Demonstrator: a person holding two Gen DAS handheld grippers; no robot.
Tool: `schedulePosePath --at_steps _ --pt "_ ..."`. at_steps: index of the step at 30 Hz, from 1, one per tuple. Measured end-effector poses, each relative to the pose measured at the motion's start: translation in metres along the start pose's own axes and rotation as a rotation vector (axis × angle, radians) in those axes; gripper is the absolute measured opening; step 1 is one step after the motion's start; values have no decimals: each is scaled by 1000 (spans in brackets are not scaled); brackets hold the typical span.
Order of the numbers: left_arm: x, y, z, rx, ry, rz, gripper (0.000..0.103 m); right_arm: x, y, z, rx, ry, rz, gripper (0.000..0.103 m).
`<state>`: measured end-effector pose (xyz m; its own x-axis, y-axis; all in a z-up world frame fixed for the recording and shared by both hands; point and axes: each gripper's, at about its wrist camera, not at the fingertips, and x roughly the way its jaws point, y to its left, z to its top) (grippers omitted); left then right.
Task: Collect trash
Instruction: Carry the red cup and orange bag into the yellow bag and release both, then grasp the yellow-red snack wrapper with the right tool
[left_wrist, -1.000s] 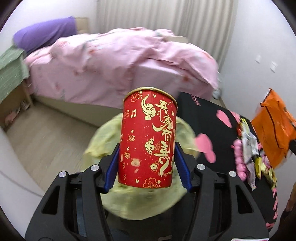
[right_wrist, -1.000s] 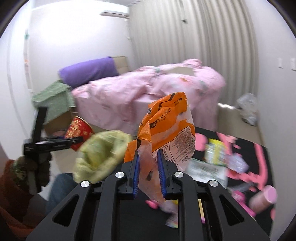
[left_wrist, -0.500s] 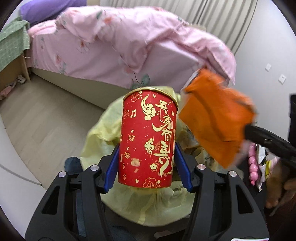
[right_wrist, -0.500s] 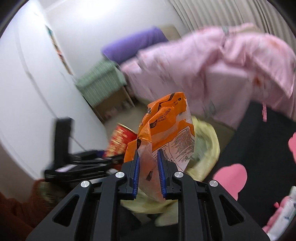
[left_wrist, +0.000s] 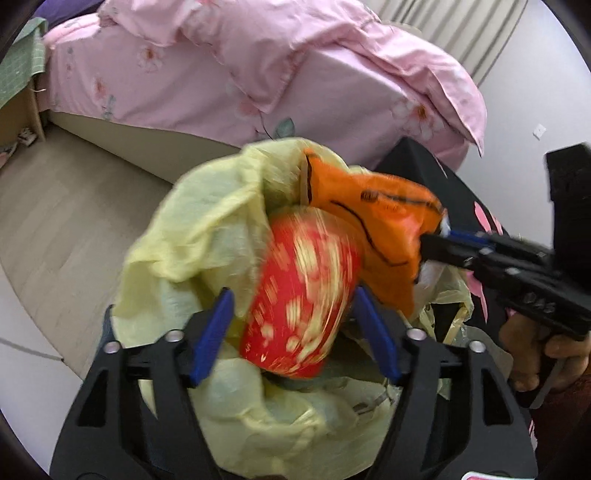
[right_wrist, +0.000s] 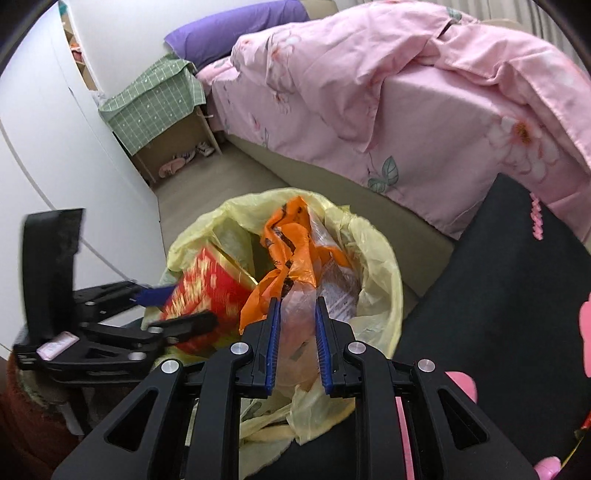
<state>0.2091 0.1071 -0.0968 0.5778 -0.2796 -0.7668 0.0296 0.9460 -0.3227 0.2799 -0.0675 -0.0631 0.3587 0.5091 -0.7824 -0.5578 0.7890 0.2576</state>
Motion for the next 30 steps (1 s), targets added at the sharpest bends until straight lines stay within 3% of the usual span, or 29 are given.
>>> schedulePosePath --at_steps 1,5,7,9,12,18,21,26,30 --pt "-3 2 -1 -11 -7 -7 74 4 1 -1 -2 9 5 19" --pt "-22 18 1 -85 -68 9 75 8 14 -8 -30 31 15 20" --pt "-38 26 4 -123 -128 35 75 4 22 -11 -56 23 11 31" --pt "-52 32 9 -148 -179 45 75 -2 28 -13 -82 -6 18 40" --pt "-72 35 15 -164 -245 59 75 -15 33 -16 -91 -40 0 46" --pt "-92 23 15 -130 -329 88 76 -65 29 -35 -57 -145 -90 46" --pt "-91 5 12 -85 -316 75 76 -97 19 -51 -26 -193 -160 46" --pt "-80 -45 3 9 -250 -12 76 -157 -9 -90 38 -279 -280 46" --pt "-70 -96 -6 125 -203 -106 76 -209 -36 -134 99 -352 -343 55"
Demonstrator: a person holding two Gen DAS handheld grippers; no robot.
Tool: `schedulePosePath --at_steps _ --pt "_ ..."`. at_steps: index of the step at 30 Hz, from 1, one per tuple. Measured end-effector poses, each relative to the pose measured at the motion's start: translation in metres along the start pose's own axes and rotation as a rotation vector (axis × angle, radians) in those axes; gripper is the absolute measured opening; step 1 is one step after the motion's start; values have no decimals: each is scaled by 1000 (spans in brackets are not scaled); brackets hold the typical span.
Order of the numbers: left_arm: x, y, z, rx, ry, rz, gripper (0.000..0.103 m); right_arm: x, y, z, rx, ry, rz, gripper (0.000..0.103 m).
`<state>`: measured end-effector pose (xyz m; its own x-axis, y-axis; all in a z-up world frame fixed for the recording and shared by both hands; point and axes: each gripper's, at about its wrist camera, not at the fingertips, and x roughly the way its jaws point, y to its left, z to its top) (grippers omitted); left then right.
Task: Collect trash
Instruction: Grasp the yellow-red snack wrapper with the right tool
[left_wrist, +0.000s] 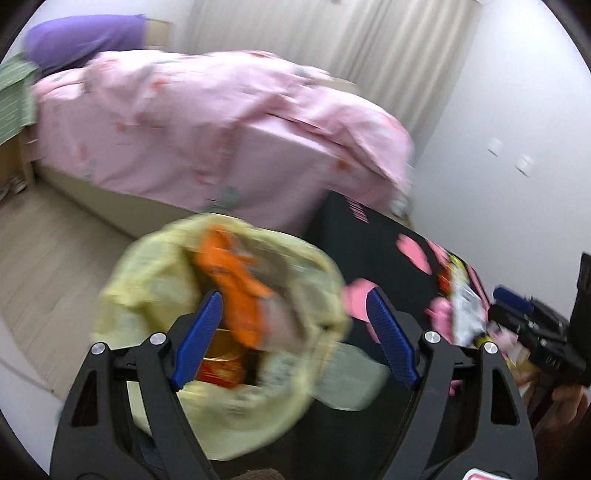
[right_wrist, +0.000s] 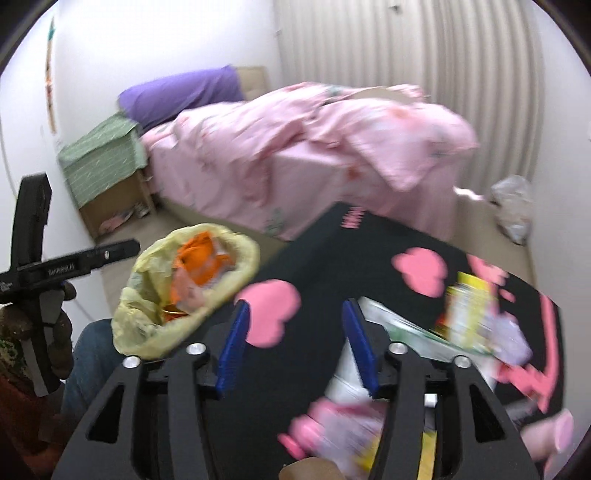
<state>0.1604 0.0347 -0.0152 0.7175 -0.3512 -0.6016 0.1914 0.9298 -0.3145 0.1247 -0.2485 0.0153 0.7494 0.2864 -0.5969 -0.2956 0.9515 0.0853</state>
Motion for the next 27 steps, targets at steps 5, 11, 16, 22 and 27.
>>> schedulePosePath --at_steps 5,11,16,22,27 --pt "21 -66 -14 139 59 -113 76 -50 -44 -34 34 -14 -63 55" --pt "44 -118 -33 232 135 -203 76 -94 -87 -82 32 39 -236 55" --pt "46 -150 -48 308 139 -237 76 -119 -143 -132 165 87 -381 55" --pt "50 -181 -54 376 140 -263 76 -124 -162 -169 236 106 -392 55" --pt "53 -204 -58 429 143 -285 76 -117 -165 -176 232 86 -317 55"
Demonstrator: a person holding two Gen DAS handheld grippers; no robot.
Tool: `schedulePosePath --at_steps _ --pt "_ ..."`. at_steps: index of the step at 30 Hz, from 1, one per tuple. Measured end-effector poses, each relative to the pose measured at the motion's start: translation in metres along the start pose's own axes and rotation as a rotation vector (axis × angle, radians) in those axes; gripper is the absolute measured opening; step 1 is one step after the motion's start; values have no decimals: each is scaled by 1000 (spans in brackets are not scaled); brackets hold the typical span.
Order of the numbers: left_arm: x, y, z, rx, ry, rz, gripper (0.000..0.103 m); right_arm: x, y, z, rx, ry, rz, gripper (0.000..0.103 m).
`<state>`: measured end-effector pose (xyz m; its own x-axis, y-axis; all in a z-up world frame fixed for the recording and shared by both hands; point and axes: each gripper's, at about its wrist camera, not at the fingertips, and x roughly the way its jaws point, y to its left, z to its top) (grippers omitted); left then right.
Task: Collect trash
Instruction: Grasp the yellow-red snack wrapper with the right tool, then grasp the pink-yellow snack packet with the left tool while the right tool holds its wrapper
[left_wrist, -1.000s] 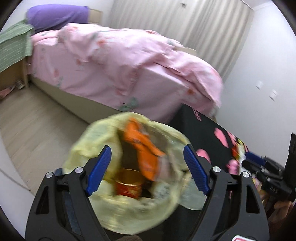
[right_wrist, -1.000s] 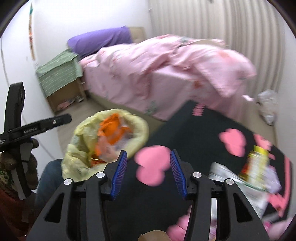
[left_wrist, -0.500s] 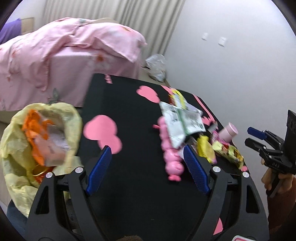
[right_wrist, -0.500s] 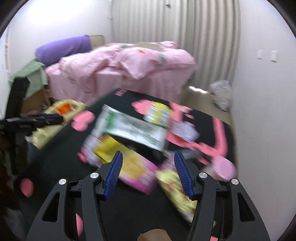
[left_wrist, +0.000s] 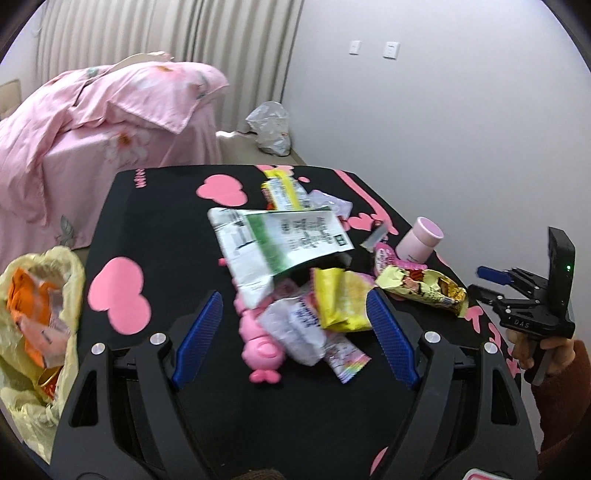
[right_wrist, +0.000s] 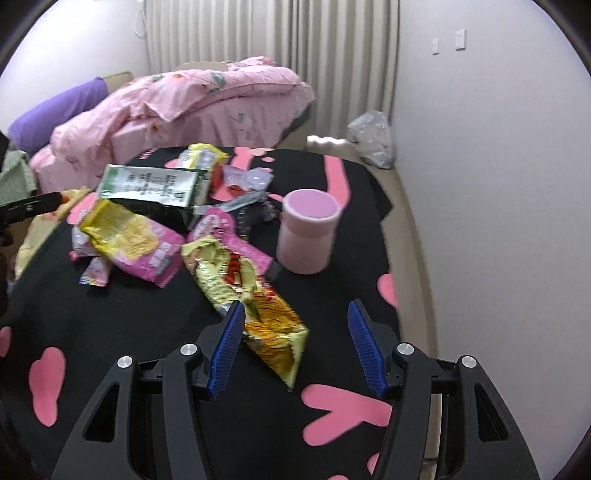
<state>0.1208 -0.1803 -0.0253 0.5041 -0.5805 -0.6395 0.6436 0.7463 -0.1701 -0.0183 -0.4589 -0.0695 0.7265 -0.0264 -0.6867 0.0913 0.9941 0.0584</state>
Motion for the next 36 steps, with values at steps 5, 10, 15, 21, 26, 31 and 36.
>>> schedulePosePath --at_steps 5,10,15,21,26,31,36 --pt "7 -8 -1 6 18 0 76 23 12 8 -75 16 68 55" --pt "1 -1 -5 -12 13 17 76 49 25 17 -93 98 132 54" --pt "1 8 -6 -23 17 18 76 43 49 4 -151 106 104 44" --pt "4 -2 -6 11 20 -9 76 18 50 -8 -104 97 125 28" --pt "10 -20 -6 101 43 -30 76 -3 39 -11 -10 47 157 28" --pt "30 -36 0 208 89 -24 74 -15 25 -13 99 -7 145 28" --pt "52 -28 -10 136 185 29 44 -16 19 -11 186 -40 137 28"
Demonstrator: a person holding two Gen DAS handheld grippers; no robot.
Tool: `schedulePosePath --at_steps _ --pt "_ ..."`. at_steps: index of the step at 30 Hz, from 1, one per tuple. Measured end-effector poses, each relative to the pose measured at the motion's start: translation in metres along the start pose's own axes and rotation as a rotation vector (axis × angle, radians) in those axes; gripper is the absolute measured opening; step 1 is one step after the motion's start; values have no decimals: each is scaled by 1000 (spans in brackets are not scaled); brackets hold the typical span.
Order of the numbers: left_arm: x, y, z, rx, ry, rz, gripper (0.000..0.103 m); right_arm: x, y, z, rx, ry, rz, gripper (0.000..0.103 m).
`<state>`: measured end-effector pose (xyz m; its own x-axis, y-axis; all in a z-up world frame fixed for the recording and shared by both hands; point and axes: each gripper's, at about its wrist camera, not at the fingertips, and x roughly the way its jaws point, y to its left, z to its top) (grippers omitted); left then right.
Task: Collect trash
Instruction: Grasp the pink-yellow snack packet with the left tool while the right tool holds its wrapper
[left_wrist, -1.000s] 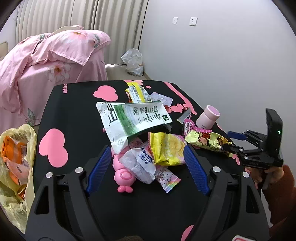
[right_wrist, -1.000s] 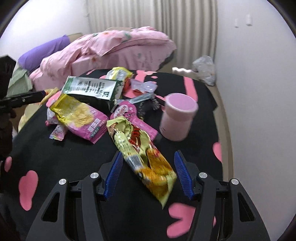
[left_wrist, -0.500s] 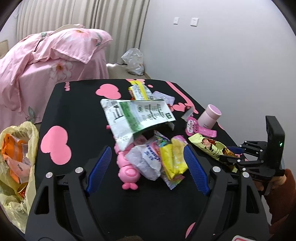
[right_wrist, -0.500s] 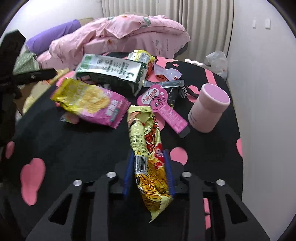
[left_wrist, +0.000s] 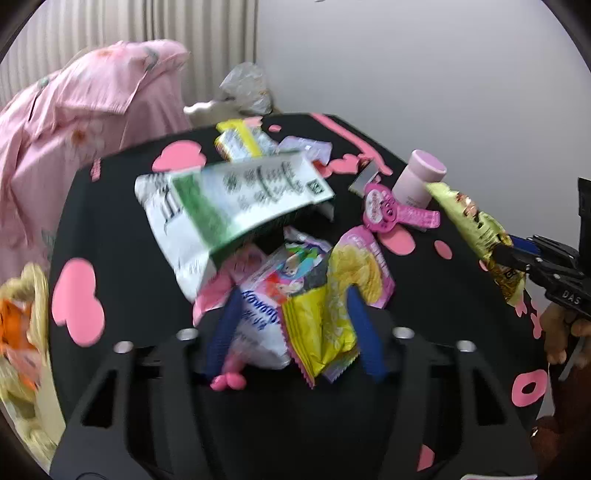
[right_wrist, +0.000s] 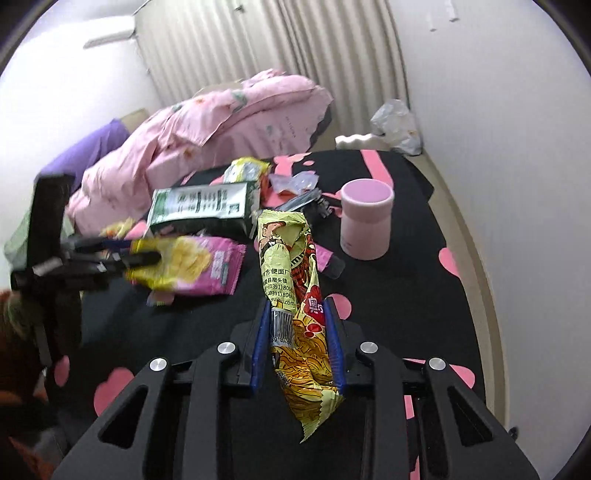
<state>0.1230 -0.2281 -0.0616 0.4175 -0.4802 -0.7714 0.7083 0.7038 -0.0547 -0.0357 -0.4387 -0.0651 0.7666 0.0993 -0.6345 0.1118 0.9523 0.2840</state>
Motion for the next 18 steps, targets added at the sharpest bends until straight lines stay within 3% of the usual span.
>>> schedulePosePath --at_steps 2,5,12,18 --pt "-3 4 -7 -25 -7 13 26 2 3 0 0 3 7 28" --pt "-17 15 -16 -84 -31 -18 16 6 12 2 -22 8 7 28" --pt "-68 43 -28 -215 -151 -32 15 9 36 4 -74 5 21 28" --pt "-91 68 -40 -279 -173 12 15 9 52 3 -124 5 20 28"
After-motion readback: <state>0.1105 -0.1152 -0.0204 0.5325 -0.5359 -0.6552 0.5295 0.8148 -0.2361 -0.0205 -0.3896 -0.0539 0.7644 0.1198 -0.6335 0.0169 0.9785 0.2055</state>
